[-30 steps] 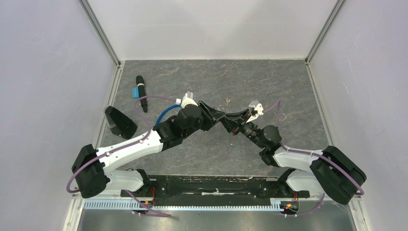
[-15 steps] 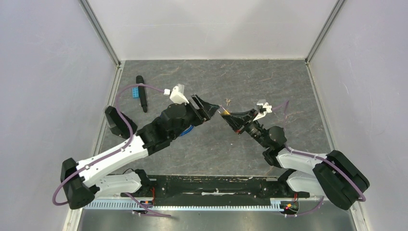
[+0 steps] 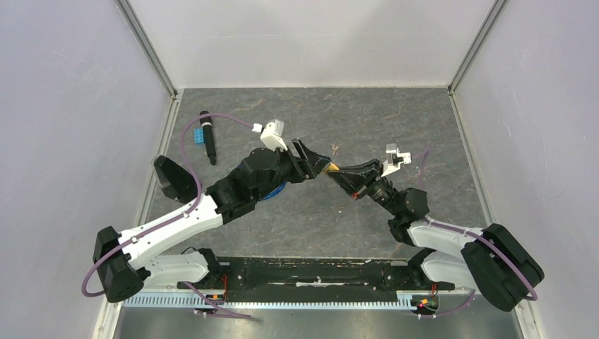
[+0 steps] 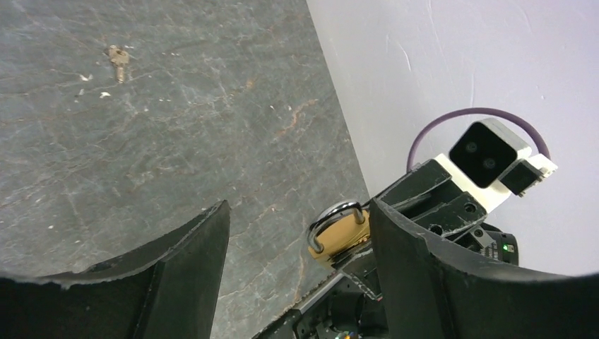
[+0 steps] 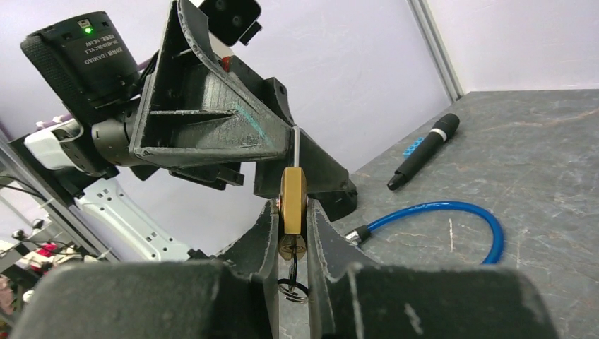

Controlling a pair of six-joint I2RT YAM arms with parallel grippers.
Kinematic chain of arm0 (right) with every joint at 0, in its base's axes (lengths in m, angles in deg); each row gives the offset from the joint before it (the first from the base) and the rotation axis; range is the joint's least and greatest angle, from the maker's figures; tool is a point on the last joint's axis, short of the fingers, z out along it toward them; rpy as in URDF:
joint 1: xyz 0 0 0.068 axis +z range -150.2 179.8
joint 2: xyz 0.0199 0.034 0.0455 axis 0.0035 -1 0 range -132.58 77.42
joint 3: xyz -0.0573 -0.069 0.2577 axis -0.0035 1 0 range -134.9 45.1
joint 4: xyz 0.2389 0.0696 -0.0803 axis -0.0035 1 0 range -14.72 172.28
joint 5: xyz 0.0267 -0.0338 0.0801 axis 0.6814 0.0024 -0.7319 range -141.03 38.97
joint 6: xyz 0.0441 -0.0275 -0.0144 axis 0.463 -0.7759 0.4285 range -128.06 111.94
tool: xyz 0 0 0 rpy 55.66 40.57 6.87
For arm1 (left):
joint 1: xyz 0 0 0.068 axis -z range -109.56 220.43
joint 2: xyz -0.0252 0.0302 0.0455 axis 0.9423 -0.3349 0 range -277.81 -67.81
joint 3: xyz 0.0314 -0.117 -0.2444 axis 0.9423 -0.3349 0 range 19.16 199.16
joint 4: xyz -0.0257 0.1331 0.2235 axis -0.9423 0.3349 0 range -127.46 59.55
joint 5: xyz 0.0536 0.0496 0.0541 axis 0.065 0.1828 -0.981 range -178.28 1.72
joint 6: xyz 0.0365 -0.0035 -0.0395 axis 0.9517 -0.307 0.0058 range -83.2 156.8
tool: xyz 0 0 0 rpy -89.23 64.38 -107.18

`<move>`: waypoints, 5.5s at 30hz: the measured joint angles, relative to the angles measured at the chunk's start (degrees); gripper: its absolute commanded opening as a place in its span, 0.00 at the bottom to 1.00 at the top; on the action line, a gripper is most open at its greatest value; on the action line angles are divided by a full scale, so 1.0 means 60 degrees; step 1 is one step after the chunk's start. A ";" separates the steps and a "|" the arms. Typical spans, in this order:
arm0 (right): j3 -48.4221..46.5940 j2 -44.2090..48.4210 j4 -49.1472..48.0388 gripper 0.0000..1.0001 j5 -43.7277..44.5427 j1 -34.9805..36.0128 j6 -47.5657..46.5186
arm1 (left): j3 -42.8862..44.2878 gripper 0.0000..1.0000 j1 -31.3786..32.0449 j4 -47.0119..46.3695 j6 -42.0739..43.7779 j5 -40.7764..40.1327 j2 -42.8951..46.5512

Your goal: Unlock with the key

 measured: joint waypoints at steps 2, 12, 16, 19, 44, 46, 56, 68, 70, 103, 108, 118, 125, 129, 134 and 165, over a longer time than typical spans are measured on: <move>0.0000 -0.0073 -0.0142 0.00 -0.0084 -0.0007 0.0171 | 0.0000 0.72 0.0004 -0.0229 -0.0066 0.0291 -0.0120; 0.0051 -0.0197 0.0033 0.00 -0.0084 -0.0051 0.0018 | 0.0018 0.28 -0.0015 -0.0739 -0.0838 0.1064 -0.0339; 0.0142 0.0146 0.0849 0.00 0.0197 -0.0051 -0.0860 | 0.0346 0.28 -0.0036 0.0025 -0.1188 0.1107 -0.0535; 0.0175 0.0382 0.1472 0.00 0.0463 -0.0051 -0.1679 | 0.0721 0.29 -0.0102 0.0546 -0.1588 0.1275 -0.0845; 0.0678 -0.0324 0.4787 0.00 0.3577 0.1661 -0.8375 | 0.0182 0.21 -0.1698 0.0903 -0.4073 0.4510 -0.4615; 0.0678 -0.0590 0.4830 0.00 0.3734 0.1865 -0.8699 | 0.0004 0.22 -0.1741 0.0856 -0.4076 0.4645 -0.4717; 0.0433 -0.1832 0.5034 0.00 0.4572 0.2889 -1.0185 | -0.1049 0.20 -0.1963 0.0415 -0.4193 0.4823 -0.4597; -0.0084 -0.3413 0.5610 0.00 0.7005 0.4634 -1.2335 | -0.2422 0.41 -0.2532 0.0984 -0.4193 0.4375 -0.3151; -0.0178 -0.3603 0.5643 0.01 0.7384 0.4867 -1.2662 | -0.2659 0.41 -0.2739 0.1439 -0.4171 0.4113 -0.2546; -0.3869 -0.2473 1.4914 0.78 0.6757 0.5912 -1.0590 | 0.2845 0.79 -0.5009 0.5344 0.3679 -0.3370 0.0335; -0.4867 -0.2514 1.6396 0.77 0.5785 0.5424 -0.9446 | 0.1796 0.78 -0.5089 0.4743 0.4069 -0.4003 0.0616; -0.5839 -0.2962 1.6571 0.77 0.3821 0.2656 -0.7136 | 0.1100 0.78 -0.5180 0.3778 0.4732 -0.5402 0.1370; -0.6397 -0.4138 1.6790 0.75 0.3180 0.2470 -0.6703 | 0.0954 0.78 -0.5340 0.3493 0.4743 -0.5971 0.1515; -0.6539 -0.4546 1.6823 0.72 0.3322 0.2470 -0.6524 | 0.0907 0.78 -0.5468 0.3424 0.4747 -0.6124 0.1541; -0.6572 -0.4794 1.6830 0.66 0.3799 0.2470 -0.6269 | 0.0849 0.78 -0.5599 0.3322 0.4747 -0.6149 0.1552; -0.8120 -0.6422 1.5351 0.54 0.5235 -0.5013 -0.6379 | 0.0572 0.78 -0.5737 0.2983 0.5115 -0.6375 0.1690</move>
